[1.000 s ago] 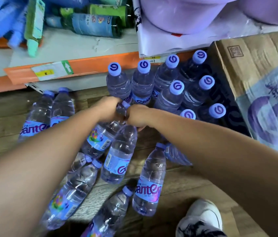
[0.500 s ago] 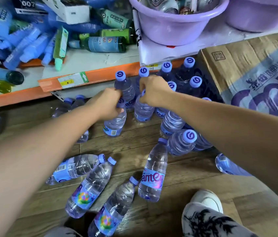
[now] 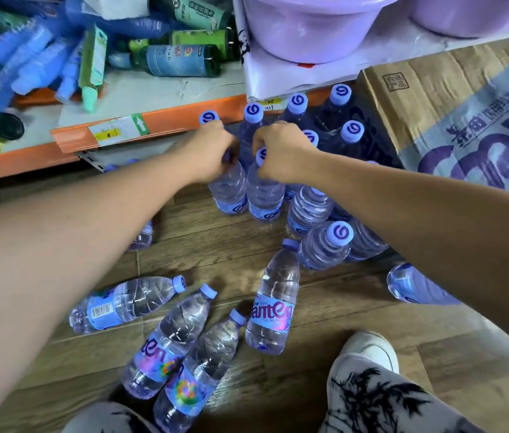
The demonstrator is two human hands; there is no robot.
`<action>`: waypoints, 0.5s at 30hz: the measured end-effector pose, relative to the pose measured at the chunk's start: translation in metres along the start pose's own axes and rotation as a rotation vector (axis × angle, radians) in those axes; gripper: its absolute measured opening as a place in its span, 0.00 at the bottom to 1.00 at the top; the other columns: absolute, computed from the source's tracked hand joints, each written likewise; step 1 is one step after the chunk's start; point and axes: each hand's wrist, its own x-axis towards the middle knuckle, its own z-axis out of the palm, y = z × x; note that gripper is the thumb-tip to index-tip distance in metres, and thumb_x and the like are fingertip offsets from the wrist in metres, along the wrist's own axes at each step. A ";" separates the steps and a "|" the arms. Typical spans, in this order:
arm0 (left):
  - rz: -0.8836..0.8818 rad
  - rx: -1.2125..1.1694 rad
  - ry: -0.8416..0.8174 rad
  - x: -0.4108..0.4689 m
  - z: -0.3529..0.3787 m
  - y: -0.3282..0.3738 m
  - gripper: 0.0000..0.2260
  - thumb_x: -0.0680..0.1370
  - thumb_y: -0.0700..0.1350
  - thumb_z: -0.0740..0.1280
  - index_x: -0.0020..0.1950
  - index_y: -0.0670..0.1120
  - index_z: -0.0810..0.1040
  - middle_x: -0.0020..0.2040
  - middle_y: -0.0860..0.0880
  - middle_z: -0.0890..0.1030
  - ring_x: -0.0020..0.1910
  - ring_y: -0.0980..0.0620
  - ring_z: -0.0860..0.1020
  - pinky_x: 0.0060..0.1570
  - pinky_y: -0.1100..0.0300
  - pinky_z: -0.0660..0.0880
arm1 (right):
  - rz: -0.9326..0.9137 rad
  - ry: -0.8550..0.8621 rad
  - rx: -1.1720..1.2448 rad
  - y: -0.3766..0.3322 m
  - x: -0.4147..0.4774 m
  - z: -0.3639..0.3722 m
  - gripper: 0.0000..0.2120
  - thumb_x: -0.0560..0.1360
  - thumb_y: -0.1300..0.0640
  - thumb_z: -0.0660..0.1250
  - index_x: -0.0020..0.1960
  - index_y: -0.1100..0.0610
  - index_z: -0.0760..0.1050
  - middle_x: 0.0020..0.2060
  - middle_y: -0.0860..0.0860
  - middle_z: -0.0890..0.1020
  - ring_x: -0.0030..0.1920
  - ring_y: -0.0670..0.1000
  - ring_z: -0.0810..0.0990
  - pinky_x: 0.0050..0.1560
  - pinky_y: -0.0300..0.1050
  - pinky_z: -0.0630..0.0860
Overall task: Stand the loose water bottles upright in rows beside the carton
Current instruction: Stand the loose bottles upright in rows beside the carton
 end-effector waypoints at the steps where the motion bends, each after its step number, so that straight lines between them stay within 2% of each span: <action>1: 0.002 0.020 -0.016 0.002 -0.001 0.001 0.06 0.72 0.40 0.67 0.48 0.44 0.80 0.46 0.45 0.68 0.49 0.39 0.76 0.49 0.48 0.75 | -0.005 0.003 -0.020 0.000 -0.001 0.001 0.14 0.71 0.64 0.65 0.57 0.61 0.75 0.49 0.58 0.73 0.50 0.56 0.72 0.40 0.41 0.66; 3: -0.006 0.062 -0.024 0.004 0.000 0.002 0.04 0.73 0.40 0.66 0.46 0.43 0.78 0.46 0.44 0.67 0.50 0.38 0.76 0.50 0.46 0.75 | -0.003 -0.004 -0.061 -0.002 -0.002 0.002 0.16 0.72 0.63 0.65 0.59 0.62 0.72 0.49 0.59 0.71 0.49 0.56 0.70 0.33 0.41 0.64; 4: -0.012 0.084 -0.026 0.005 0.001 0.003 0.04 0.73 0.41 0.65 0.46 0.42 0.77 0.47 0.41 0.69 0.50 0.37 0.76 0.50 0.45 0.75 | 0.003 -0.007 -0.071 -0.002 -0.002 0.002 0.17 0.72 0.62 0.66 0.60 0.62 0.71 0.52 0.60 0.72 0.48 0.55 0.69 0.31 0.41 0.63; 7: -0.026 0.125 -0.057 0.004 0.002 0.001 0.10 0.75 0.41 0.64 0.49 0.36 0.78 0.52 0.35 0.74 0.52 0.37 0.76 0.52 0.46 0.75 | 0.028 -0.001 -0.083 -0.005 0.001 0.001 0.18 0.72 0.61 0.67 0.61 0.62 0.71 0.59 0.61 0.72 0.46 0.54 0.68 0.38 0.42 0.65; 10: -0.045 0.101 -0.051 -0.001 -0.001 -0.005 0.09 0.73 0.40 0.66 0.51 0.40 0.79 0.48 0.37 0.75 0.51 0.38 0.77 0.50 0.49 0.76 | 0.033 0.006 -0.102 -0.008 0.003 0.000 0.19 0.72 0.60 0.67 0.62 0.62 0.70 0.60 0.62 0.72 0.47 0.57 0.70 0.43 0.43 0.64; 15: -0.065 0.090 -0.003 -0.006 -0.001 -0.010 0.08 0.72 0.42 0.67 0.50 0.41 0.76 0.53 0.37 0.75 0.51 0.37 0.77 0.49 0.48 0.77 | 0.011 -0.003 -0.146 -0.013 0.009 0.002 0.20 0.73 0.59 0.68 0.62 0.62 0.70 0.61 0.61 0.72 0.52 0.59 0.74 0.44 0.44 0.66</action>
